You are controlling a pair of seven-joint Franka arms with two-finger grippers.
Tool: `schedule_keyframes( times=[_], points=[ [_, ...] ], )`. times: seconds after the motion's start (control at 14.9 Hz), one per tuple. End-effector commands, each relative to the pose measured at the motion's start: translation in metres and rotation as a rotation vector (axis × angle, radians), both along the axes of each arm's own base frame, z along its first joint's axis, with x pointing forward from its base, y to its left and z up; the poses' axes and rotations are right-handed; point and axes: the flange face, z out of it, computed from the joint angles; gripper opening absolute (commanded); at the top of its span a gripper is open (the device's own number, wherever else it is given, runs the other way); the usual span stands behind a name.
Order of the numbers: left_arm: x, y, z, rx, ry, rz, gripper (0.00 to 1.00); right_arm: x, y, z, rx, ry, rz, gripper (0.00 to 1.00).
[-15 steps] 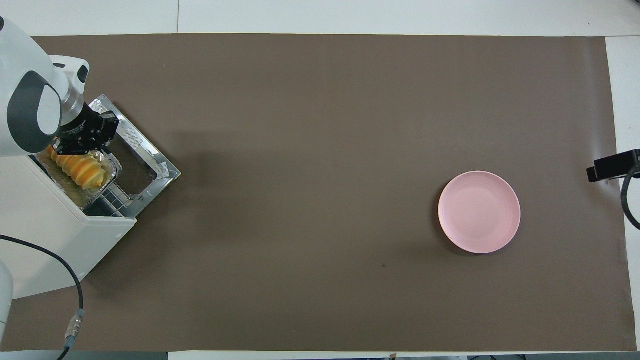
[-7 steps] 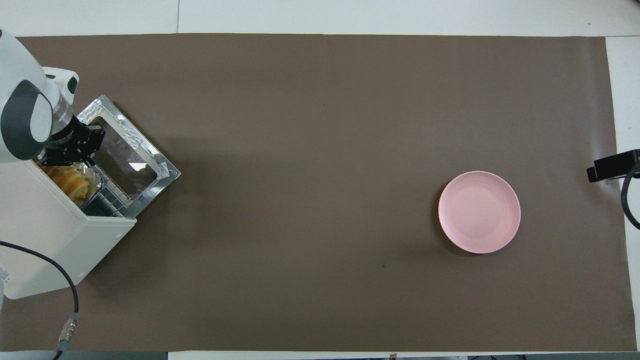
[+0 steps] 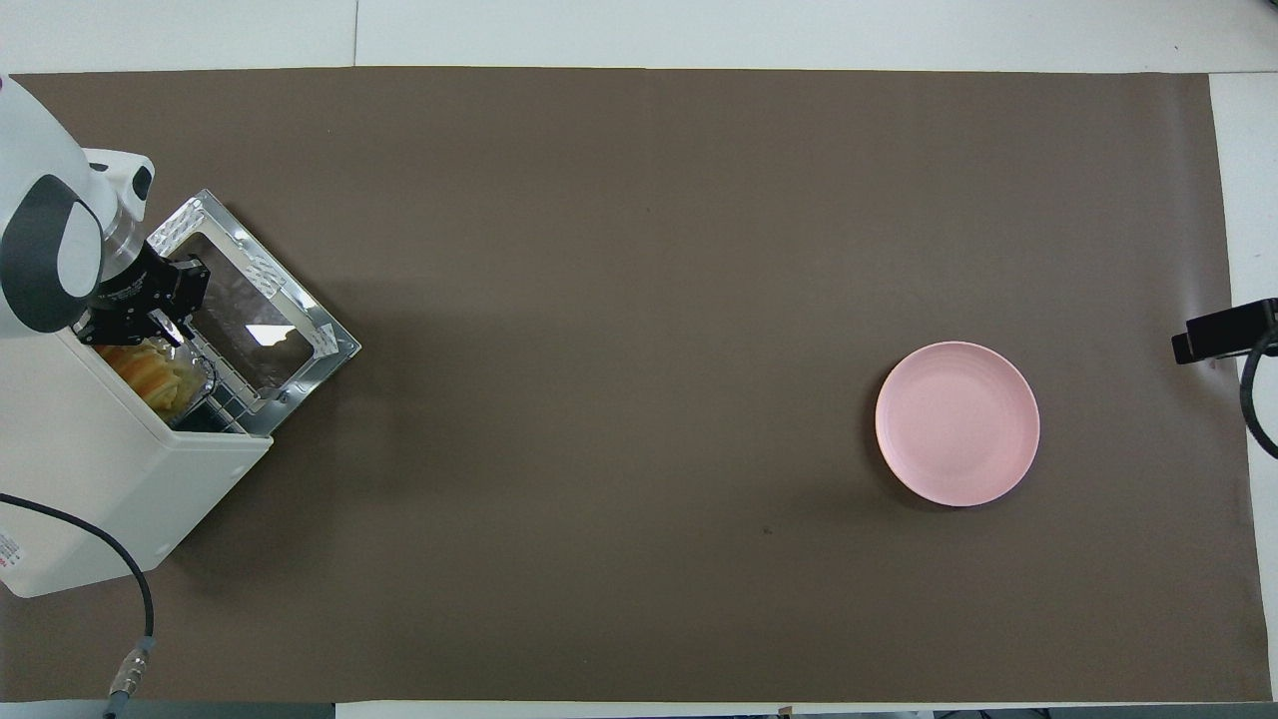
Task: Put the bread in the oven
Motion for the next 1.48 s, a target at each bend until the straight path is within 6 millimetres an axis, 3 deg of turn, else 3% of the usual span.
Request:
schedule_keyframes(
  times=[0.0, 0.07, 0.34, 0.47, 0.74, 0.8, 0.94, 1.01, 1.07, 1.27, 1.41],
  points=[
    [-0.005, 0.008, 0.01, 0.006, -0.031, -0.018, 1.0, -0.008, 0.0, 0.001, 0.018, 0.005, 0.001, 1.0],
    [-0.001, 0.008, 0.019, 0.009, -0.049, -0.032, 1.0, -0.008, 0.0, 0.001, 0.018, 0.005, 0.001, 1.0],
    [0.02, -0.001, 0.084, -0.001, -0.174, -0.096, 1.0, -0.008, 0.0, 0.001, 0.018, 0.005, 0.001, 1.0],
    [0.01, -0.006, 0.105, -0.043, -0.16, -0.222, 1.0, -0.008, 0.0, 0.001, 0.018, 0.005, 0.001, 1.0],
    [-0.05, 0.004, 0.177, -0.2, -0.053, -0.469, 1.0, -0.008, 0.0, 0.001, 0.018, 0.005, 0.001, 1.0],
    [-0.055, -0.007, 0.178, -0.219, -0.027, -0.489, 1.0, -0.008, 0.0, 0.001, 0.018, 0.005, 0.001, 1.0],
    [-0.076, -0.008, 0.198, -0.261, -0.003, -0.503, 1.0, -0.008, 0.0, 0.001, 0.018, 0.005, 0.001, 1.0],
    [-0.079, -0.026, 0.199, -0.266, 0.009, -0.539, 1.0, -0.008, 0.0, 0.001, 0.018, 0.005, 0.001, 1.0],
    [-0.086, -0.031, 0.205, -0.269, 0.009, -0.55, 1.0, -0.008, 0.0, 0.001, 0.018, 0.005, 0.001, 1.0],
    [-0.102, -0.017, 0.198, -0.289, 0.021, -0.588, 1.0, -0.008, 0.0, 0.001, 0.018, 0.005, 0.001, 1.0],
    [-0.097, -0.013, 0.198, -0.28, -0.014, -0.595, 1.0, -0.008, 0.0, 0.001, 0.018, 0.005, 0.001, 1.0]
  ],
)
